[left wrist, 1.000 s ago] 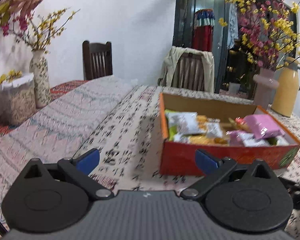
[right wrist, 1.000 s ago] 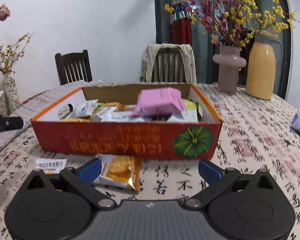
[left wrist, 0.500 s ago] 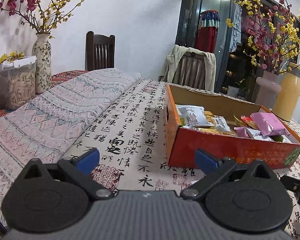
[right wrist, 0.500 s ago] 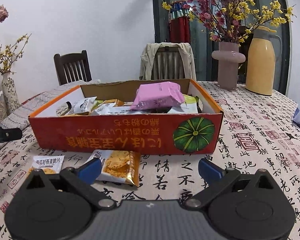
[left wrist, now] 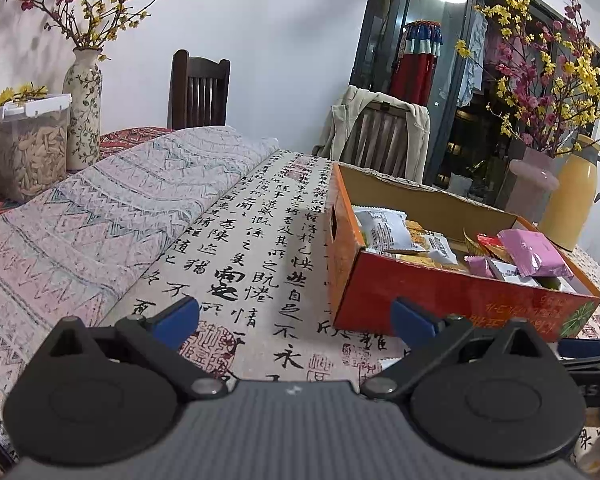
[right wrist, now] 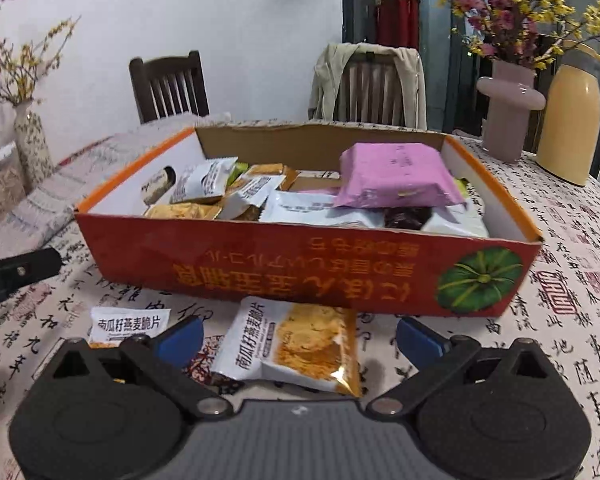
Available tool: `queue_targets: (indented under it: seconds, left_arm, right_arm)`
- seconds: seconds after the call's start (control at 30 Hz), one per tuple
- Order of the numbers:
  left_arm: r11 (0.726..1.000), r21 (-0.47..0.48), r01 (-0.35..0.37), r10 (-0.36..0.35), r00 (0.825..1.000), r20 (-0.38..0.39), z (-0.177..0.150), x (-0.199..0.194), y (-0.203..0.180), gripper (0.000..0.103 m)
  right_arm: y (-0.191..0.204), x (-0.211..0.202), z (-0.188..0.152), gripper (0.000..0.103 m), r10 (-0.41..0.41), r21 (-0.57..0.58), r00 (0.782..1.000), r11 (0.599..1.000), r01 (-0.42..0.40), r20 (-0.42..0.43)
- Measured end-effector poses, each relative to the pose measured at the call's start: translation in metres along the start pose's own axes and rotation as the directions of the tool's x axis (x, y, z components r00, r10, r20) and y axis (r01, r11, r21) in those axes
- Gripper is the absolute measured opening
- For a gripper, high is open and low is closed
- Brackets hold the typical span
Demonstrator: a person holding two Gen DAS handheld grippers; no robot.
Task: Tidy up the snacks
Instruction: 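Move the right gripper to a gold-foil cracker packet and grasp it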
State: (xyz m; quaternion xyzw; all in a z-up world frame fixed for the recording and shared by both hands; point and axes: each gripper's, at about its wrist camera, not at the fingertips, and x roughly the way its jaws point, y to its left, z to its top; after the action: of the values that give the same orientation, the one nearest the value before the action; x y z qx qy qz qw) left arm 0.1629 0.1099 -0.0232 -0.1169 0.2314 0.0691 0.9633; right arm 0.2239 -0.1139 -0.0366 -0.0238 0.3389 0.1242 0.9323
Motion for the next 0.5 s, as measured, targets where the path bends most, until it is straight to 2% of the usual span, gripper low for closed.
queue_targets:
  seconds: [0.17, 0.23, 0.3, 0.37, 0.43, 0.5]
  left_arm:
    - [1.000, -0.008, 0.016, -0.016, 1.000, -0.008, 0.001, 0.001, 0.002, 0.103]
    - [1.000, -0.009, 0.020, -0.020, 1.000, -0.007, 0.000, 0.000, 0.002, 0.103]
    - [1.000, -0.011, 0.027, -0.027, 1.000, -0.006, 0.000, 0.000, 0.003, 0.103]
    - [0.999, -0.013, 0.030, -0.030, 1.000, -0.005, 0.000, 0.000, 0.003, 0.103]
    - [0.999, -0.016, 0.031, -0.032, 0.999, -0.006, 0.001, 0.000, 0.003, 0.103]
    - [0.999, -0.019, 0.034, -0.034, 0.999, -0.008, 0.001, 0.001, 0.004, 0.103]
  right_arm:
    - [0.006, 0.019, 0.001, 0.100, -0.051, -0.009, 0.997, 0.999, 0.050, -0.056]
    - [0.004, 0.022, 0.000, 0.096, -0.041, 0.006, 0.997, 0.999, 0.041, -0.070]
    - [0.002, 0.021, 0.000, 0.084, -0.026, 0.013, 0.998, 1.000, 0.027, -0.063]
    - [0.002, 0.018, 0.000, 0.076, -0.016, 0.010, 0.999, 1.000, 0.017, -0.051]
    - [0.002, 0.016, -0.002, 0.073, -0.012, 0.005, 0.999, 1.000, 0.012, -0.044]
    - [0.003, 0.014, -0.003, 0.065, -0.008, -0.002, 0.999, 1.000, 0.008, -0.036]
